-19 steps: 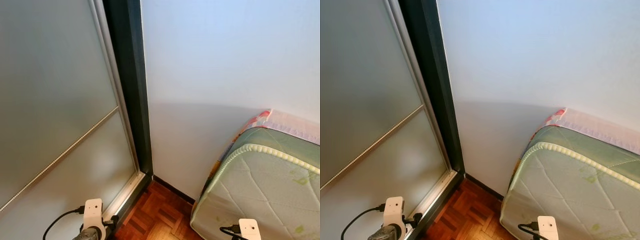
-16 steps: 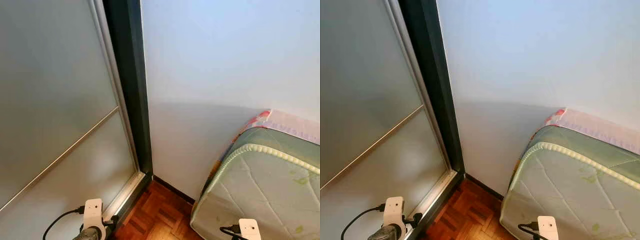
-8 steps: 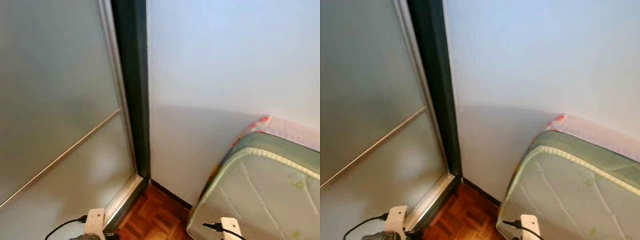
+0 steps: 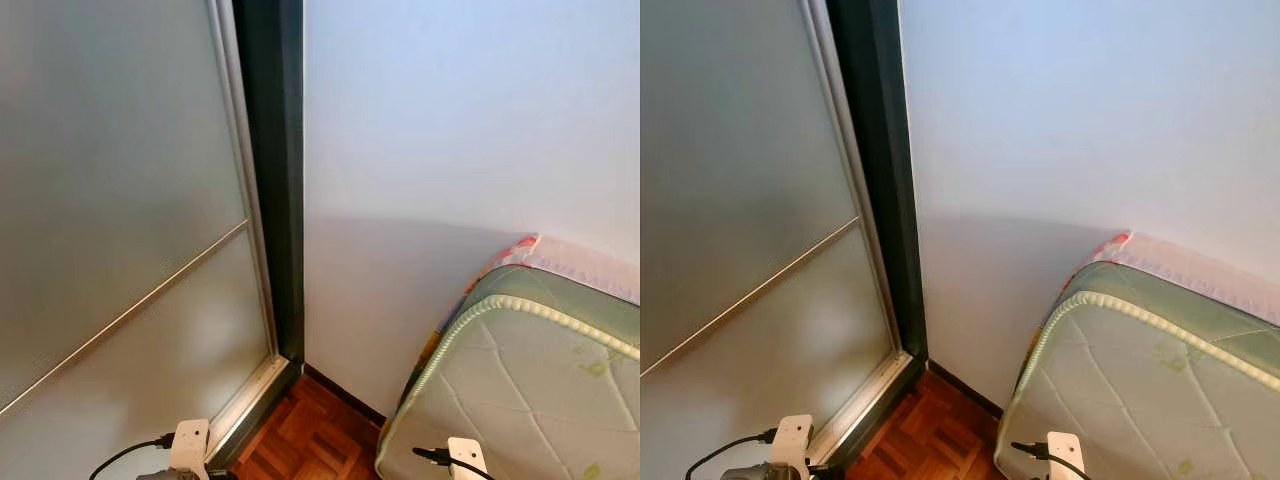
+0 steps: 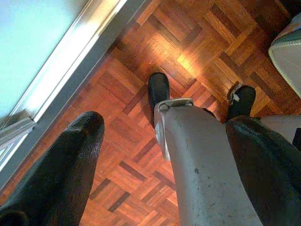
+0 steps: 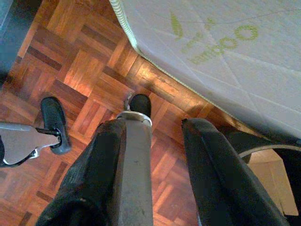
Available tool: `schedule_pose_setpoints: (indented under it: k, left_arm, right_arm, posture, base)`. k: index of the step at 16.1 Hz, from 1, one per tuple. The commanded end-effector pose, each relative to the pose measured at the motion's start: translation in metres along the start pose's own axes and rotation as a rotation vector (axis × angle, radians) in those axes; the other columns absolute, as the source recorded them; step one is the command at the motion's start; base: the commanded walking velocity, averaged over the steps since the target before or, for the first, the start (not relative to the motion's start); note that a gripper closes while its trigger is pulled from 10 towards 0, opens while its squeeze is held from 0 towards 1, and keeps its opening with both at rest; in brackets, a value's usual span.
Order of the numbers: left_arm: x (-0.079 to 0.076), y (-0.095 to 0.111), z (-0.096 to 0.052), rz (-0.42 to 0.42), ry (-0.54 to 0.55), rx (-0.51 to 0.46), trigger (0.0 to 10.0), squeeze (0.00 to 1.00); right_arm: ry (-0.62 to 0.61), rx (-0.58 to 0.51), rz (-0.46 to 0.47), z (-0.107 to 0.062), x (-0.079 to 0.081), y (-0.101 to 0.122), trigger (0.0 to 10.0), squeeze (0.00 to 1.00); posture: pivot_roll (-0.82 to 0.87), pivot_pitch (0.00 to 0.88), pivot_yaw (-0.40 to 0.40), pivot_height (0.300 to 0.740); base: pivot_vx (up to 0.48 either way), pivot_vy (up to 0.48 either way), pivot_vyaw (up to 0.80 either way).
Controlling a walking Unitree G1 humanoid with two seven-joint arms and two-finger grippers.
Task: Clean up the room
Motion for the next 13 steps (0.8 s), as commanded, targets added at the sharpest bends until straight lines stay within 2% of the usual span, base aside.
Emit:
schedule_pose_setpoints:
  k: [1, 5, 11, 13]
  left_arm:
    - [0.0016, 0.0005, -0.0003, 0.018, 0.006, 0.006, 10.0, 0.00]
    - [0.0019, 0.0018, -0.0005, 0.026, 0.003, 0.002, 10.0, 0.00]
    - [0.0003, 0.0018, -0.0004, 0.028, -0.004, 0.000, 10.0, 0.00]
    - [-0.0001, 0.0017, -0.0003, 0.027, -0.007, -0.001, 10.0, 0.00]
  right_arm:
    - [0.002, 0.002, 0.024, 0.0000, 0.0002, -0.0009, 10.0, 0.00]
    - [0.003, -0.014, 0.064, 0.0001, 0.0014, 0.0006, 10.0, 0.00]
    - [-0.003, -0.015, 0.065, 0.0000, -0.0001, 0.0005, 10.0, 0.00]
    - [-0.001, -0.015, 0.059, 0.0000, -0.0001, 0.0006, 10.0, 0.00]
  posture:
    - [0.10, 0.002, -0.032, 0.740]
    - [0.10, 0.003, -0.029, 0.740]
    - [0.10, 0.001, -0.036, 0.740]
    - [0.10, 0.001, -0.036, 0.740]
  base:
    - [0.000, 0.000, 0.00]
    - [0.000, 0.000, 0.00]
    - [0.000, 0.000, 0.00]
    - [-0.242, 0.000, 0.00]
Point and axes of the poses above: a point about 5 cm out from each wrist's last joint towards the gripper, its own z axis pointing out of the wrist towards the gripper, its own y axis along the axis of the wrist's last joint, x = y × z, the point moved 5 cm from there along z, pointing out of the wrist towards the gripper, and after that the axes turned 11 degrees about -z, right-handed, at the moved point
